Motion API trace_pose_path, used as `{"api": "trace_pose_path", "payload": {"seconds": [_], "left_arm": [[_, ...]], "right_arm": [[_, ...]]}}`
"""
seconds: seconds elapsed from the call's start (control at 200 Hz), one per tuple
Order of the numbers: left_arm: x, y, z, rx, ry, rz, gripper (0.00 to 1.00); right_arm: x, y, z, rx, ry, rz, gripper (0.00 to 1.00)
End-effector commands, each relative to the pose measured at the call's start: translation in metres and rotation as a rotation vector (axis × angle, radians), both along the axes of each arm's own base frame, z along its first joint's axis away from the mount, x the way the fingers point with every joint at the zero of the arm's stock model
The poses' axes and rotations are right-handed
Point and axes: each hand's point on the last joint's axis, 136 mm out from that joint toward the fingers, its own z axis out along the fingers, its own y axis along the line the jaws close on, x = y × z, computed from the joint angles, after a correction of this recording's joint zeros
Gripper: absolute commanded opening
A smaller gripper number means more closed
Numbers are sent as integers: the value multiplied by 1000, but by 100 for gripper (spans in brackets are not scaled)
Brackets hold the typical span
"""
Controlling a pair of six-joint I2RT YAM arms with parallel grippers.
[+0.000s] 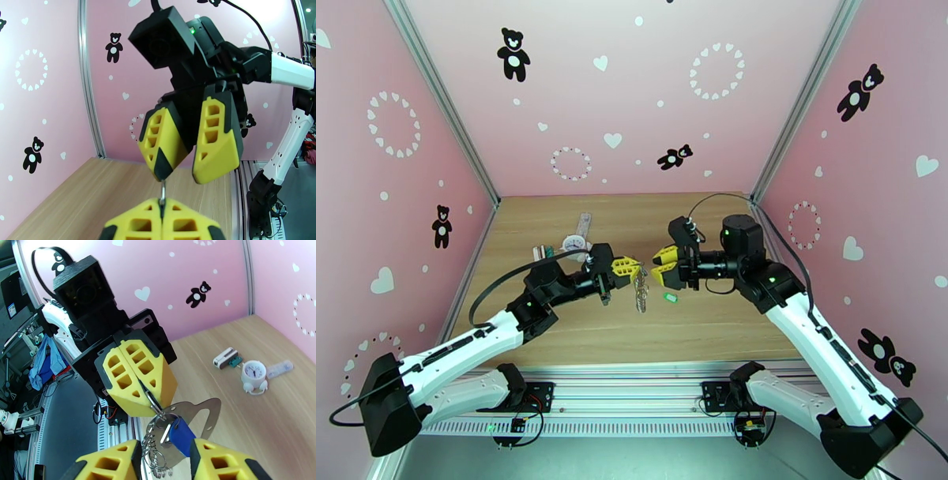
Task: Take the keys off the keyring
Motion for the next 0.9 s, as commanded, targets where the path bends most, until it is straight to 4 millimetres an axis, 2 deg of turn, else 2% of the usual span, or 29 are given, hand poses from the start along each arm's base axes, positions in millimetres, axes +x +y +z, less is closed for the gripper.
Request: {"api": "trace_pose_path", "payload": {"seconds": [0.0, 0.245, 0.47, 0.485, 0.515, 0.751, 0.896], "left_arm": [[-3, 1, 29, -86, -24, -26, 0], [-7, -5, 33, -79, -29, -67, 0], [-13, -12, 19, -2, -106, -77, 0], [-14, -12, 29, -13, -129, -76, 0], [-14, -12, 30, -4, -146, -73, 0], [-18, -28, 13, 142, -291, -80, 0], [-16, -33, 3, 202, -326, -63, 0]], "right_arm": [[-8, 4, 15, 64, -75, 77, 38], [-5, 5, 15, 58, -111, 87, 37], [-14, 4, 6, 22, -223, 126, 32], [-16, 4, 6, 22, -240, 128, 32], [-17, 4, 4, 17, -263, 126, 32], [-8, 0, -9, -42, -374, 69, 31], [-2, -4, -7, -58, -435, 15, 29]]}}
